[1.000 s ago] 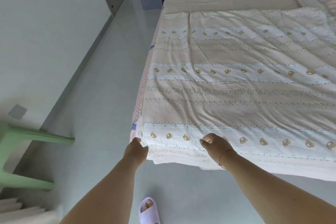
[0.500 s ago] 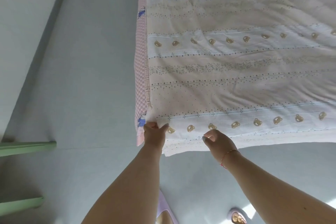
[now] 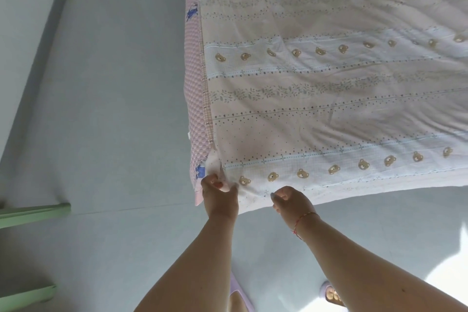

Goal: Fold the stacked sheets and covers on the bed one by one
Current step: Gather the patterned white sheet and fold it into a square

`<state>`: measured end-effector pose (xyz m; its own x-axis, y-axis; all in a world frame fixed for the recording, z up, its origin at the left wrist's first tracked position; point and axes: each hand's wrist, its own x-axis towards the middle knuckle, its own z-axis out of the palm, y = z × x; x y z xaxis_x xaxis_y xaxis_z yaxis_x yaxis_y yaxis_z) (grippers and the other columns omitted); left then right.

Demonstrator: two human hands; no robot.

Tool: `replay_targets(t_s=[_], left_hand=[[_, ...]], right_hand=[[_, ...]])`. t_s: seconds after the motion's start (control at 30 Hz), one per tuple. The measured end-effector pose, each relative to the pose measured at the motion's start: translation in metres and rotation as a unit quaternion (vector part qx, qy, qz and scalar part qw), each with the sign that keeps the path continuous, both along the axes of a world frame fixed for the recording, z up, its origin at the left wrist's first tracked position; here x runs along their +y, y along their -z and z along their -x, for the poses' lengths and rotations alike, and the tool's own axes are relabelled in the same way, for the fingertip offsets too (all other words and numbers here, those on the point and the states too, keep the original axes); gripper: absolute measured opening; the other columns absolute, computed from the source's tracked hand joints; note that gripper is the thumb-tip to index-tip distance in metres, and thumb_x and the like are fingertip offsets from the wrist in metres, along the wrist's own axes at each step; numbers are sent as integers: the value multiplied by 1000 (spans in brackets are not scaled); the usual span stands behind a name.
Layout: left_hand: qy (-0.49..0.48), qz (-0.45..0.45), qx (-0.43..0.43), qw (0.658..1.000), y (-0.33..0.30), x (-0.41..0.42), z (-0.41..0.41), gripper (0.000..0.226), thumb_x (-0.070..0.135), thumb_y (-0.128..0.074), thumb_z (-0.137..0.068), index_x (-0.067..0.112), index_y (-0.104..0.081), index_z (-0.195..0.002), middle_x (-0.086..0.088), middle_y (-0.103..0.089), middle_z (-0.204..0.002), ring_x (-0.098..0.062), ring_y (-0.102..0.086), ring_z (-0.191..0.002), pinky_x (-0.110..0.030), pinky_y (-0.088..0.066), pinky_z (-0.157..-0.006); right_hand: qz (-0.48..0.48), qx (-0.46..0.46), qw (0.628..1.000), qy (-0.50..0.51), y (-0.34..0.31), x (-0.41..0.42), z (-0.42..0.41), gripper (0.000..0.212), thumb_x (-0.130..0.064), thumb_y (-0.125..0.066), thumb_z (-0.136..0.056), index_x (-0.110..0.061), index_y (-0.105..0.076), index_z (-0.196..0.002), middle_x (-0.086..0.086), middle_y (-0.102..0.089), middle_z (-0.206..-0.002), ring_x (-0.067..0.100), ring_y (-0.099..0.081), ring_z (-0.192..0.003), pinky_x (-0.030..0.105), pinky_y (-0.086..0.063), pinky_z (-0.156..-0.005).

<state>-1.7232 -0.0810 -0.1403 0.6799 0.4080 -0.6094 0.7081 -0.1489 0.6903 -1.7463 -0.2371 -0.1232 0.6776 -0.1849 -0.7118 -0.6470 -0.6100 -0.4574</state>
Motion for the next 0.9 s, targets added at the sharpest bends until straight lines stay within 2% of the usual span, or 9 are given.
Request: replay_targets(t_s=[0.13,0.2,0.3,0.4,0.5,0.6,0.67,0.77,0.9], left_hand=[[-61,-41,3,997,-3,8,-2,48,6,-67,-84,17,-43,-123,-5,-49,-124,-21,-51,-94,-29,-41,-80],[-47,-65,-6,997,-6,10,-9,49,3,-62,-85,18,-44,-129,-6,-43,-130,-23,-49,-94,-29,-40,-80],[-8,-74,-23,997,-9,5,-5,42,1,-61,-86,16,-48,-122,-7,-41,-133,-29,-54,-101,-28,-40,-81],[-12,-62,-41,997,-9,-4,16,41,1,-64,-84,13,-44,-119,-7,-41,-134,-29,-59,-91,-30,-43,-78],[-22,-47,-47,998,-8,3,11,55,3,-67,-82,16,-40,-129,-4,-43,-136,-29,-56,-105,-30,-43,-86],[7,-13,-43,999,-7,17,-3,56,3,-67,-81,23,-38,-124,3,-52,-117,-21,-55,-97,-33,-47,-85],[16,-41,-41,998,-7,14,2,48,2,-63,-82,20,-41,-120,0,-55,-108,-23,-58,-92,-35,-50,-81],[32,-86,-54,994,-11,-7,21,30,0,-56,-84,14,-51,-109,-2,-58,-89,-25,-59,-85,-27,-41,-72],[75,-92,-54,991,-16,-23,22,17,2,-55,-84,18,-59,-89,1,-63,-89,-19,-60,-88,-20,-38,-71]], right_hand=[[-5,2,1000,6,4,-2,7,19,-35,-47,-94,-20,-57,-100,3,-68,-99,21,-63,-94,33,-50,-84],[-6,4,1000,12,6,-6,12,21,-36,-47,-94,-19,-58,-101,3,-68,-99,22,-63,-95,34,-50,-86],[1,14,1000,14,10,-11,22,18,-35,-47,-94,-20,-57,-97,5,-69,-98,23,-64,-94,34,-50,-86],[3,28,999,16,13,-13,32,15,-34,-47,-94,-21,-55,-90,7,-70,-98,25,-64,-93,33,-51,-84],[1,32,999,16,13,-14,34,16,-34,-47,-94,-20,-55,-91,7,-70,-95,24,-65,-89,33,-52,-81],[-2,29,999,25,13,-14,32,16,-32,-48,-93,-18,-57,-92,7,-70,-94,25,-65,-90,36,-52,-84],[-2,30,999,23,13,-13,32,16,-32,-49,-93,-18,-58,-92,7,-70,-94,26,-65,-91,37,-52,-86],[-3,34,999,12,12,-7,32,16,-33,-48,-93,-20,-58,-92,7,-70,-95,25,-65,-92,35,-52,-86],[-15,27,1000,5,7,3,28,14,-33,-49,-94,-21,-56,-93,7,-69,-97,24,-65,-94,35,-51,-88]])
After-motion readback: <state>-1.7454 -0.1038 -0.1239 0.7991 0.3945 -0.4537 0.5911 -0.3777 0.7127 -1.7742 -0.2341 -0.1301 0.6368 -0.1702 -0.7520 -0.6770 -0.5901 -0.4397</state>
